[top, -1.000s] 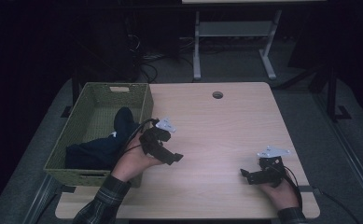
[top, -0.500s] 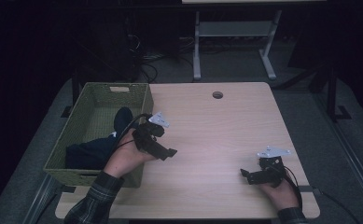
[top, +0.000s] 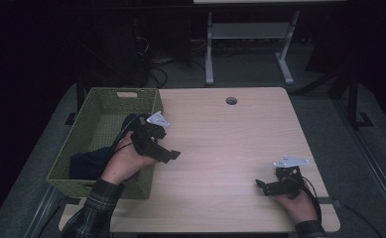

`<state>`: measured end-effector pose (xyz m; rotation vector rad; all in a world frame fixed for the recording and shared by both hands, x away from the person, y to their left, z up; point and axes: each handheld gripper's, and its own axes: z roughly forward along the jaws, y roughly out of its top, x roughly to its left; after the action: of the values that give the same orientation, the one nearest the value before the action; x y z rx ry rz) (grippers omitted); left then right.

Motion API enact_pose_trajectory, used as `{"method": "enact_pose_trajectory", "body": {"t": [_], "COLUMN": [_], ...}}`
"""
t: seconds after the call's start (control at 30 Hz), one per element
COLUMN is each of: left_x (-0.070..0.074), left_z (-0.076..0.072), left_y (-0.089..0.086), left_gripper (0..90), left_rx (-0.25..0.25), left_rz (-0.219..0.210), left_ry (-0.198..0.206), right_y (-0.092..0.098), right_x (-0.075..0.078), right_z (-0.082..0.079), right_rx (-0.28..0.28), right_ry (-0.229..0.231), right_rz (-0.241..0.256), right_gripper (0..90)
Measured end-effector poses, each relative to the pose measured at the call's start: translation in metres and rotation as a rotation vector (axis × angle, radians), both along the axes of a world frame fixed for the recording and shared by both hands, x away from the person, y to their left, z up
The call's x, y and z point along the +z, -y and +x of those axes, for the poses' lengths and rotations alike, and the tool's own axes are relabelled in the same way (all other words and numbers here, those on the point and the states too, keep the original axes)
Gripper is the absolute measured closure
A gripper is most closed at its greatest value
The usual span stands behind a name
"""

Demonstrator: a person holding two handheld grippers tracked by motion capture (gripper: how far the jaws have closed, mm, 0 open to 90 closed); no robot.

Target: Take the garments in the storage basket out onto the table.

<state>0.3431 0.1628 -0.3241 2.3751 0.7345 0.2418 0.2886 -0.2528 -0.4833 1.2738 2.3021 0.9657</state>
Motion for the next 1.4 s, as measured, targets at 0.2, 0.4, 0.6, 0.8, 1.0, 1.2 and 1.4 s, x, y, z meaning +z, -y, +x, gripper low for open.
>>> {"method": "enact_pose_trajectory", "body": {"t": [0.2,0.4,0.6,0.8,1.0,1.2,1.4], "left_x": [0.008,0.015,0.02,0.023,0.025,0.024,0.022], "left_z": [0.001,0.003,0.003,0.003,0.002,0.001,0.0], "left_y": [-0.013,-0.026,-0.038,-0.05,-0.063,-0.077,-0.088], "left_gripper": [14.5,14.5,14.5,14.5,14.5,14.5,14.5], "left_rx": [0.031,0.061,0.086,0.113,0.145,0.177,0.196], "left_rz": [-0.009,0.002,0.006,0.009,0.007,0.016,0.02], "left_ry": [0.019,0.032,0.04,0.047,0.054,0.053,0.052], "right_y": [0.0,0.0,0.0,0.0,0.0,0.0,0.0], "right_x": [0.0,0.0,0.0,0.0,0.0,0.0,0.0], "right_z": [0.0,0.0,0.0,0.0,0.0,0.0,0.0], "right_rx": [0.0,0.0,0.0,0.0,0.0,0.0,0.0], "right_ry": [0.0,0.0,0.0,0.0,0.0,0.0,0.0], "right_rz": [0.0,0.0,0.0,0.0,0.0,0.0,0.0], "right_gripper": [1.3,1.3,1.3,1.3,1.3,1.3,1.3]}}
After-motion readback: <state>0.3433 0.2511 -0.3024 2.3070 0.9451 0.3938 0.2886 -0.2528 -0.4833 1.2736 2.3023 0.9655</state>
